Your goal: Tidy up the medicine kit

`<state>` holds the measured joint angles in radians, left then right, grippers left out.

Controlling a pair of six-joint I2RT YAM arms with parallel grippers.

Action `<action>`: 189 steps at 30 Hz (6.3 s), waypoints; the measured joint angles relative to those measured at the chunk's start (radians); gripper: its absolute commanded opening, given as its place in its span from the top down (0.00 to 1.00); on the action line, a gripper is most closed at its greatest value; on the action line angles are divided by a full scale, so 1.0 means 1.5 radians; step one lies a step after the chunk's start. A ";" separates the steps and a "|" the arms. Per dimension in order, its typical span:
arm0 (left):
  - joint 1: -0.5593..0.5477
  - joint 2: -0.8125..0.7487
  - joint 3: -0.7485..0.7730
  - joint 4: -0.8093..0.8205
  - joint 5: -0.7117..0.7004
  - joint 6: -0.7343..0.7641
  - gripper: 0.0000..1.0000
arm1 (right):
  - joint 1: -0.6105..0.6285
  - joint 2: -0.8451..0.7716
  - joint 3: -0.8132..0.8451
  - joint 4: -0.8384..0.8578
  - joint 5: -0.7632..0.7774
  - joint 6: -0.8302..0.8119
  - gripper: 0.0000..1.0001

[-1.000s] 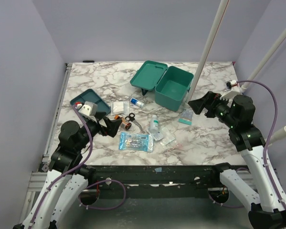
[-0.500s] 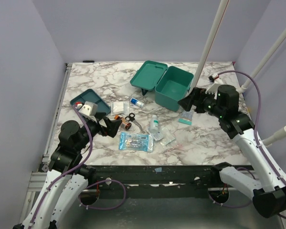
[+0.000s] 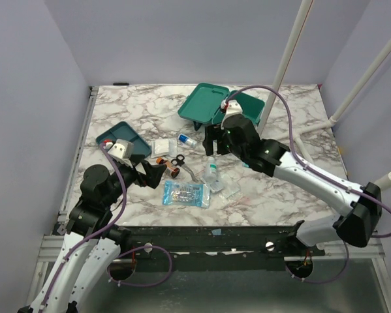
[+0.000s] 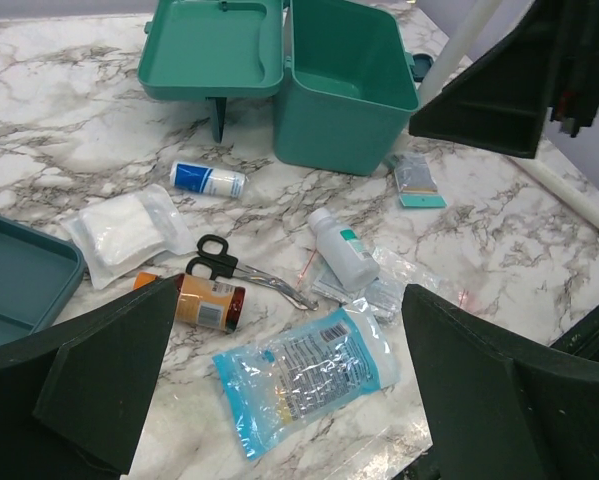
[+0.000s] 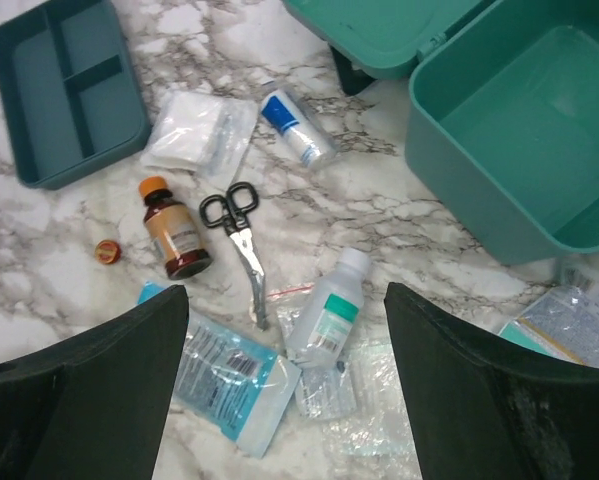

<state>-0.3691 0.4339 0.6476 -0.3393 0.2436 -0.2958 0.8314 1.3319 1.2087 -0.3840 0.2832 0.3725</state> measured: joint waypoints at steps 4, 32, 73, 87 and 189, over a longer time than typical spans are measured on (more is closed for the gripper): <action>0.000 -0.003 0.000 -0.001 -0.001 0.000 0.01 | 0.011 0.059 0.032 -0.001 0.078 -0.005 0.22; -0.033 -0.010 0.000 -0.005 -0.022 0.000 0.01 | -0.149 0.467 0.395 -0.021 0.152 0.053 0.31; -0.056 -0.007 0.000 -0.020 -0.040 0.001 0.01 | -0.174 0.580 0.455 -0.009 -0.026 0.167 0.99; -0.056 -0.007 0.000 -0.025 -0.046 0.001 0.01 | -0.149 0.662 0.578 -0.015 -0.010 0.265 0.99; -0.056 0.022 0.009 -0.035 -0.048 0.003 0.01 | -0.350 0.287 0.144 -0.009 0.109 0.047 0.46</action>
<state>-0.4538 0.4671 0.6605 -0.3923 0.1719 -0.2916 0.3061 1.7626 1.4250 -0.3977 0.4461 0.4431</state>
